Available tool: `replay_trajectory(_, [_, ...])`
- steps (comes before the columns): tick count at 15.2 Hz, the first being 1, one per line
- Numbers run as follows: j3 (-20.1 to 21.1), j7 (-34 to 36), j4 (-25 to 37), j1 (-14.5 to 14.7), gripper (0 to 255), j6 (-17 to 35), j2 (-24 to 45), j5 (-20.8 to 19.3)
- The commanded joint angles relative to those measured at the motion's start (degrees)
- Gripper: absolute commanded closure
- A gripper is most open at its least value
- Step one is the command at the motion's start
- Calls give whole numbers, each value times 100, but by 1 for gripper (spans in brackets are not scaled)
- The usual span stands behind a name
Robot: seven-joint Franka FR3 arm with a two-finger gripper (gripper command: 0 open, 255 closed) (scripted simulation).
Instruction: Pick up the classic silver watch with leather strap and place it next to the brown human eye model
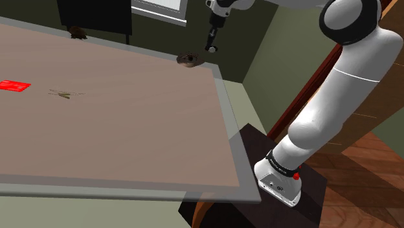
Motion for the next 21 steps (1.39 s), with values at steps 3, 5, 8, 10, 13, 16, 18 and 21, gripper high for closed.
replay_trajectory(3, [-193, -516, 402, -286, 255, -87, 308, 83])
replay_trajectory(5, [-280, -759, 658, -429, 255, -156, 494, 129])
replay_trajectory(8, [-394, -1111, 1112, -651, 255, -288, 817, 201])
replay_trajectory(10, [-426, -1222, 1205, -724, 255, -263, 935, 226])
replay_trajectory(13, [-426, -1224, 994, -724, 255, -38, 949, 227])
replay_trajectory(16, [-425, -1226, 805, -723, 255, 181, 979, 228])
replay_trajectory(18, [-425, -1227, 686, -723, 255, 325, 1004, 229])
replay_trajectory(21, [-424, -1230, 519, -723, 255, 538, 1050, 231])
